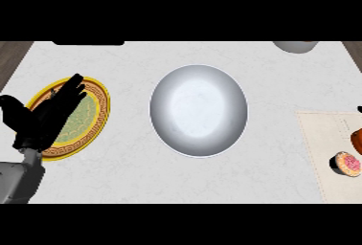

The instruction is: Pick the cupcake from the placemat and place it in the bowl

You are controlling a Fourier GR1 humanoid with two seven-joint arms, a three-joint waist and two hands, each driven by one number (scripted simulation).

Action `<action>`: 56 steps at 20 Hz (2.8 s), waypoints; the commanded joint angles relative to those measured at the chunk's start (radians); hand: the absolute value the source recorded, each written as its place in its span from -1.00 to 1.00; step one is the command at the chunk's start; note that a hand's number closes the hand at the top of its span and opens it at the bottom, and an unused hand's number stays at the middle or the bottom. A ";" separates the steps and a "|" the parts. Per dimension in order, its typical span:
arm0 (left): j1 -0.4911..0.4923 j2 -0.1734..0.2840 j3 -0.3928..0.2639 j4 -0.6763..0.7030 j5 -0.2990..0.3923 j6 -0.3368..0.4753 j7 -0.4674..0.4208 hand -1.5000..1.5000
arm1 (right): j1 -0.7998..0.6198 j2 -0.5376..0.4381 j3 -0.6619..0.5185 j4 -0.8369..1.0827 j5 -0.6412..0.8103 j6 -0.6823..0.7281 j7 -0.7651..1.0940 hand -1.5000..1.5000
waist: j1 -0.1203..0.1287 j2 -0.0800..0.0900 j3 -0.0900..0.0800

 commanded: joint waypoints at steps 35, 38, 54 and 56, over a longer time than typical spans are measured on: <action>0.004 -0.140 0.153 -0.034 -0.161 -0.125 0.079 0.00 | -0.213 0.342 -0.018 0.374 0.473 0.328 -0.081 -1.00 | -0.006 -0.001 0.001; -0.015 -0.151 0.171 -0.020 -0.148 -0.135 0.088 0.00 | -0.166 0.355 0.005 0.420 0.545 0.275 -0.169 -1.00 | -0.008 0.000 0.001; -0.002 -0.173 0.218 -0.020 -0.183 -0.185 0.067 0.00 | -0.264 0.419 -0.002 0.757 0.731 0.157 -0.351 -1.00 | -0.003 0.000 0.002; 0.036 -0.203 0.191 -0.043 -0.215 -0.175 0.052 0.00 | -0.251 0.432 -0.014 0.765 0.750 0.140 -0.354 -1.00 | -0.004 -0.001 0.001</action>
